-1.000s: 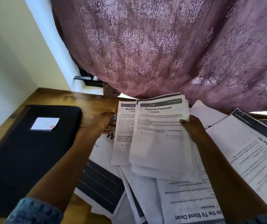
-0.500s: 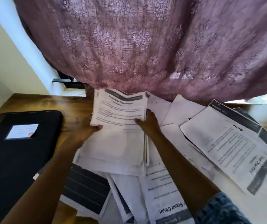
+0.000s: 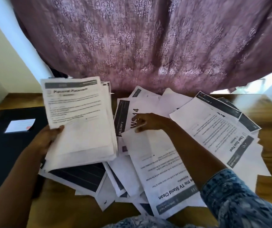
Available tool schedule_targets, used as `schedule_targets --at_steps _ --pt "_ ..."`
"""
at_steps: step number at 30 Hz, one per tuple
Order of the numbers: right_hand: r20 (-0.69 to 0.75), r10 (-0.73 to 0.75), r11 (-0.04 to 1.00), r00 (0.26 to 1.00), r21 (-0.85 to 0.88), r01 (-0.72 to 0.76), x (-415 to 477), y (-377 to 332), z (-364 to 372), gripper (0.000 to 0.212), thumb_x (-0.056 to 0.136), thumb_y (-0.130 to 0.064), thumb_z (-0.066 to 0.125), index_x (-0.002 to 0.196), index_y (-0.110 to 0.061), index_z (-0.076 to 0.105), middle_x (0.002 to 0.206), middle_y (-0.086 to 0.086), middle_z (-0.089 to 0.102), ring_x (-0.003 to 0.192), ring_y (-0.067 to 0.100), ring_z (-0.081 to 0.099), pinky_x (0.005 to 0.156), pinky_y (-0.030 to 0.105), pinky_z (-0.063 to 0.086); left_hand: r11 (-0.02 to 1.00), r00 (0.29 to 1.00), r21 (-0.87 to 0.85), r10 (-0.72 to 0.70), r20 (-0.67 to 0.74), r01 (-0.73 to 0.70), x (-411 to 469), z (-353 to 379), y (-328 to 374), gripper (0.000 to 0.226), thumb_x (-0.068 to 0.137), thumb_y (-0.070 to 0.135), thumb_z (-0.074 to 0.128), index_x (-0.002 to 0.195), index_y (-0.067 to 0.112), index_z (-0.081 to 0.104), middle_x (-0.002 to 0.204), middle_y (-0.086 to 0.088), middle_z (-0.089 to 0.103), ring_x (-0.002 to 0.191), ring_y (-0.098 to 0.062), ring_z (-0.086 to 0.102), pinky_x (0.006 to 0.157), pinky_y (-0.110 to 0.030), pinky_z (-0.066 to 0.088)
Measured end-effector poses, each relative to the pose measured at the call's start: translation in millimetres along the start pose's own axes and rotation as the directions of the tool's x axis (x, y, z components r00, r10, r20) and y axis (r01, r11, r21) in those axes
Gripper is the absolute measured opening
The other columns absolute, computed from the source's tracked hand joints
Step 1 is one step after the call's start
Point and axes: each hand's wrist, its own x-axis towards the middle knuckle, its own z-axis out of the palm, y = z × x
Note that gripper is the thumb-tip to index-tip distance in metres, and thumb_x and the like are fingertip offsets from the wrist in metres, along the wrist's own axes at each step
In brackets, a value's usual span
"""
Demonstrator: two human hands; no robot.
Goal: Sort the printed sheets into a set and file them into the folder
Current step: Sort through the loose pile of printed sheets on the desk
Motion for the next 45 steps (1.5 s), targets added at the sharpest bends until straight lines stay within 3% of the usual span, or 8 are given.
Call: schedule_targets --at_steps 7,17,24,26,29,35,38,45 --pt "0.053 0.023 0.950 0.998 -0.313 -0.005 -16 9 -1 0.050 0.080 -0.025 0.075 0.126 -0.013 0.057 0.124 0.005 0.058 0.112 0.025 0.053 0.086 0.022 0.032 0.981 0.999 -0.194 -0.036 -0.032 0.029 -27 -22 -6 0.033 0.095 0.004 0.048 0.122 0.014 0.061 0.102 0.002 0.073 0.082 -0.013 0.070 0.071 -0.030 0.059" --pt "-0.307 -0.029 0.980 0.951 -0.197 -0.033 -83 -20 -85 0.051 0.086 -0.025 0.068 0.131 -0.006 0.053 0.139 0.010 0.049 0.127 0.024 0.044 0.091 0.018 0.030 0.870 0.990 0.491 0.100 -0.100 -0.039 -56 19 -32 0.042 0.089 0.003 0.064 0.130 0.006 0.054 0.122 -0.022 0.062 0.103 -0.034 0.059 0.090 -0.043 0.044" --pt "-0.854 0.155 0.981 0.496 0.194 0.028 -130 -17 -124 0.029 0.086 -0.022 0.067 0.111 -0.007 0.063 0.107 0.013 0.066 0.083 0.010 0.062 0.073 0.025 0.047 0.718 0.854 0.688 0.419 -0.308 -0.104 -109 68 -28 0.079 0.085 0.031 0.072 0.148 0.010 0.029 0.140 -0.021 0.045 0.127 -0.041 0.041 0.104 -0.051 0.034" --pt "-0.850 0.261 0.927 0.458 0.353 0.126 -123 -29 -89 0.032 0.078 -0.026 0.066 0.104 -0.007 0.063 0.101 0.015 0.068 0.079 0.022 0.064 0.073 0.036 0.051 0.892 0.940 0.421 0.271 -0.205 -0.165 -125 89 -23 0.082 0.078 0.060 0.067 0.142 0.017 0.041 0.140 -0.010 0.050 0.129 -0.032 0.045 0.106 -0.048 0.036" --pt "-0.742 0.390 0.781 0.544 0.580 0.232 -100 -56 8 0.019 0.072 -0.020 0.067 0.087 -0.012 0.061 0.084 0.015 0.068 0.074 0.036 0.066 0.061 0.049 0.056 0.982 0.993 -0.160 -0.087 0.074 0.098 -129 118 -17 0.079 0.069 0.072 0.061 0.132 0.027 0.049 0.127 -0.011 0.061 0.118 -0.032 0.057 0.095 -0.046 0.049" --pt "-0.129 0.454 0.272 0.881 0.962 0.001 -89 -105 143 0.039 0.083 0.001 0.066 0.119 -0.007 0.054 0.089 0.007 0.067 0.056 0.020 0.065 0.050 0.029 0.056 0.954 0.943 0.233 0.244 -0.226 -0.190 -104 88 -11 0.064 0.072 -0.005 0.071 0.131 0.013 0.052 0.121 -0.007 0.063 0.112 -0.028 0.060 0.086 -0.035 0.049" --pt "-0.051 0.416 0.365 0.908 0.924 -0.116 -96 -95 147 0.043 0.082 -0.011 0.073 0.116 -0.010 0.047 0.092 0.010 0.063 0.062 0.019 0.065 0.054 0.032 0.058 0.811 0.930 0.585 0.224 -0.291 -0.013 -99 57 -10 0.066 0.080 0.016 0.068 0.139 0.026 0.042 0.126 -0.015 0.060 0.110 -0.039 0.058 0.092 -0.047 0.047" --pt "-0.565 0.441 0.865 0.697 0.474 -0.163 -136 -12 68 0.038 0.082 -0.035 0.071 0.112 -0.023 0.050 0.083 -0.008 0.061 0.084 0.015 0.061 0.073 0.026 0.045 0.455 0.873 0.884 0.381 -0.303 0.108 -86 91 -17 0.101 0.078 0.038 0.075 0.153 0.019 0.010 0.153 -0.023 0.021 0.138 -0.045 0.022 0.105 -0.062 0.028"
